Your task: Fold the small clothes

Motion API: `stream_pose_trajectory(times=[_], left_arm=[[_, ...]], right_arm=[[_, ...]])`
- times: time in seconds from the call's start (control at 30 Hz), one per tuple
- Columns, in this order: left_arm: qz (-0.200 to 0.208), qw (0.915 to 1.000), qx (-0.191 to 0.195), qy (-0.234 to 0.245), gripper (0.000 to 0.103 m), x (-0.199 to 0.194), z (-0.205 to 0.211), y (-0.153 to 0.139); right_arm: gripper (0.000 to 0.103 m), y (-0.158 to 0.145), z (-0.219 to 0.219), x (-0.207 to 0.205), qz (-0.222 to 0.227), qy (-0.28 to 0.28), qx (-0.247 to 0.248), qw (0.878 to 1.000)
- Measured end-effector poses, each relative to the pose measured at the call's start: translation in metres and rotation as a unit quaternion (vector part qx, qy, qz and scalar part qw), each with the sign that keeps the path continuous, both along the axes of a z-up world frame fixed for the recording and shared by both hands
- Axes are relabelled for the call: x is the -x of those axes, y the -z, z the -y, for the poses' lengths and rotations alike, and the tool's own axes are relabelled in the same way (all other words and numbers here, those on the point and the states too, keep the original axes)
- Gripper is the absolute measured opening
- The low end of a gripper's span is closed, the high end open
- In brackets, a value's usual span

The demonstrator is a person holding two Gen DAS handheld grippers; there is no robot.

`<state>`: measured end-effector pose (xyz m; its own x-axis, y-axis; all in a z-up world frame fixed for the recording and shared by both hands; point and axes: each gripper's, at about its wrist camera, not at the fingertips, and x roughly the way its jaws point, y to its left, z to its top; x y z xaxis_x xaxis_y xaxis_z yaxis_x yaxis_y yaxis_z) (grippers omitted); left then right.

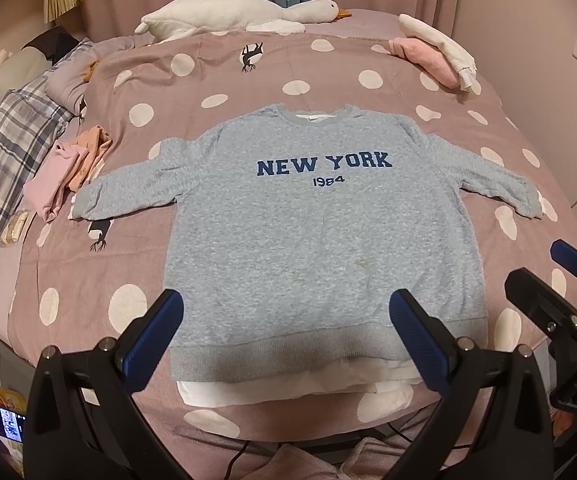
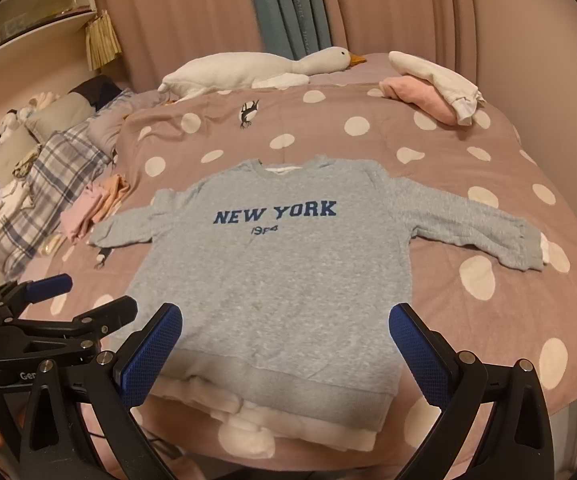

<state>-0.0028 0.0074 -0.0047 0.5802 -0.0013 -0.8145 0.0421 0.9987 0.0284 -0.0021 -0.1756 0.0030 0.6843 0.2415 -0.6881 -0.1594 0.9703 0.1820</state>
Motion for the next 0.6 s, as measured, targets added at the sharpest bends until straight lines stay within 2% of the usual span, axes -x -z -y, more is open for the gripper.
stream_pose_trajectory(times=[0.6], left_arm=[[0.001,1.0,0.0,-0.002,0.103,-0.0003,-0.0002,0.0007]], right_arm=[[0.102,-0.0001,-0.0003,-0.0005,-0.001,0.0,0.0,1.0]])
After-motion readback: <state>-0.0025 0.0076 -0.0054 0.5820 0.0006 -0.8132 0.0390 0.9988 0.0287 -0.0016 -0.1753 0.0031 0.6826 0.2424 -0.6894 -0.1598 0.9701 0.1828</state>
